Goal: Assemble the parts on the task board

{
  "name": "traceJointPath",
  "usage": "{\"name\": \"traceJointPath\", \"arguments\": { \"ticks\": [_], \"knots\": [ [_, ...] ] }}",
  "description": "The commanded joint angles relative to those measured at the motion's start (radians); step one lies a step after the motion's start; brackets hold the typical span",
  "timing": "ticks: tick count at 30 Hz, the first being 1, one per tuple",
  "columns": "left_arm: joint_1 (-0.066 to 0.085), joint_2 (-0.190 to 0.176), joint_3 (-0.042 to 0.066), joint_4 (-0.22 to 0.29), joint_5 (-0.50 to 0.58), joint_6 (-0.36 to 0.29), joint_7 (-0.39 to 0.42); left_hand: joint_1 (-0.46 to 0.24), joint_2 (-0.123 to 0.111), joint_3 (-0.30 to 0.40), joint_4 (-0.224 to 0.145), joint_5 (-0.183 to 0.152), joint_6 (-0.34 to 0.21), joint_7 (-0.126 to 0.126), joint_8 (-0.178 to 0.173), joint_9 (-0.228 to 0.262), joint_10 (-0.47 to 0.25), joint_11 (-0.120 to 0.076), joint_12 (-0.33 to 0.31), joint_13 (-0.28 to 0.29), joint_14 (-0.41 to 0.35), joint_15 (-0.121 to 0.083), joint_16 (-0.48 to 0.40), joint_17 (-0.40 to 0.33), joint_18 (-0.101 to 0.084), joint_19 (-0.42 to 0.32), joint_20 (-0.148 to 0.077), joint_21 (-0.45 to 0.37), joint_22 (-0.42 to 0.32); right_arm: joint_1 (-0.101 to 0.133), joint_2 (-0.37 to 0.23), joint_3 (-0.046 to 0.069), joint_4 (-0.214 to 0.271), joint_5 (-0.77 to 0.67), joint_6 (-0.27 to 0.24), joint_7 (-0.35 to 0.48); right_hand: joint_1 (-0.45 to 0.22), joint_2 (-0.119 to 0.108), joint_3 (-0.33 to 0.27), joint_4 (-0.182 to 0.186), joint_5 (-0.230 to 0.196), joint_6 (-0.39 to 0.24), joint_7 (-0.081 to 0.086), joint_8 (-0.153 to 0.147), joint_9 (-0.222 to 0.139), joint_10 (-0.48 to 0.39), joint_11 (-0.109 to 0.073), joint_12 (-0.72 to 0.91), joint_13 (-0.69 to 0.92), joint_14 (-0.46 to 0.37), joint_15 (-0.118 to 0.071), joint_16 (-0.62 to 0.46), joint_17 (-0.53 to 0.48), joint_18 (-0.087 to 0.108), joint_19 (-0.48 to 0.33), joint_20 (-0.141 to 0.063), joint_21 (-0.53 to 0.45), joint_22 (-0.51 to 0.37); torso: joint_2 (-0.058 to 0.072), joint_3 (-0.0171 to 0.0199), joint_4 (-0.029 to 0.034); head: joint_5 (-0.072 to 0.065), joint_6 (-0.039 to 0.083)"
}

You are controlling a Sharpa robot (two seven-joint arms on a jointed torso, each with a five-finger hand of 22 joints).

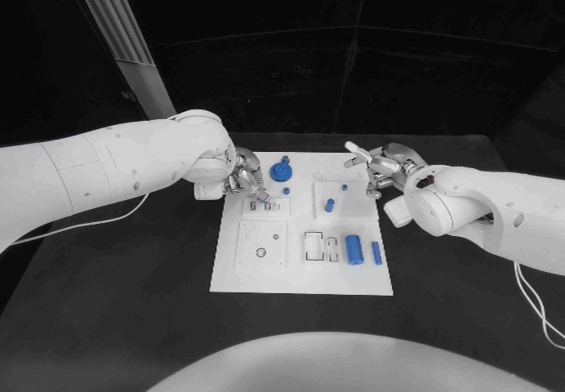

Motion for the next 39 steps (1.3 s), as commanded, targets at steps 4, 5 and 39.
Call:
{"name": "traceJointPath", "arguments": {
  "ticks": [4, 5, 39],
  "knots": [
    [0.002, 0.002, 0.0, -0.005, 0.003, 0.033, -0.02, -0.011, -0.009, 0.026, -0.007, 0.028, 0.005, 0.0, 0.006, 0.001, 0.108, -0.004, 0.002, 0.263, 0.104, -0.004, 0.003, 0.263, -0.007, 0.105, -0.007, 0.004, 0.263, 0.001, -0.002, 0.0, 0.002, -0.004, 0.001, 0.002, 0.003, 0.011, -0.006, 0.001, 0.006, -0.002, -0.002, 0.005, -0.001, 0.051, -0.006, 0.001, 0.212, 0.037, -0.007, -0.001, 0.183, 0.007, -0.008, 0.002, -0.006, 0.088, 0.0, -0.0004, 0.0005, -0.001, -0.001],
    [0.002, 0.002, 0.0, -0.005, 0.003, 0.032, -0.02, -0.013, -0.014, 0.034, -0.008, 0.045, 0.005, 0.001, 0.007, 0.002, 0.108, -0.003, 0.002, 0.263, 0.104, -0.004, 0.003, 0.263, -0.007, 0.105, -0.007, 0.004, 0.263, 0.001, -0.002, 0.0, 0.002, -0.004, 0.001, 0.002, 0.003, 0.011, -0.006, 0.001, 0.006, -0.002, -0.002, 0.005, -0.001, 0.051, -0.006, 0.001, 0.212, 0.037, -0.007, -0.001, 0.183, 0.007, -0.008, 0.002, -0.006, 0.088, 0.0, -0.0004, 0.0005, -0.001, -0.001],
    [0.001, 0.031, 0.0, -0.032, 0.003, 0.024, -0.034, -0.067, -0.037, 0.069, 0.007, -0.1, 0.001, -0.012, 0.064, 0.073, 0.108, -0.014, 0.002, 0.263, 0.104, -0.018, 0.003, 0.263, -0.007, 0.105, -0.019, 0.004, 0.263, 0.001, 0.0, 0.0, 0.002, -0.004, 0.002, 0.002, 0.005, 0.013, -0.006, 0.0, 0.007, -0.002, -0.002, 0.006, -0.002, 0.051, -0.006, 0.001, 0.212, 0.037, -0.007, -0.001, 0.183, 0.007, -0.009, 0.002, -0.008, 0.088, -0.001, -0.0004, 0.0001, -0.001, -0.001]
  ]
}}
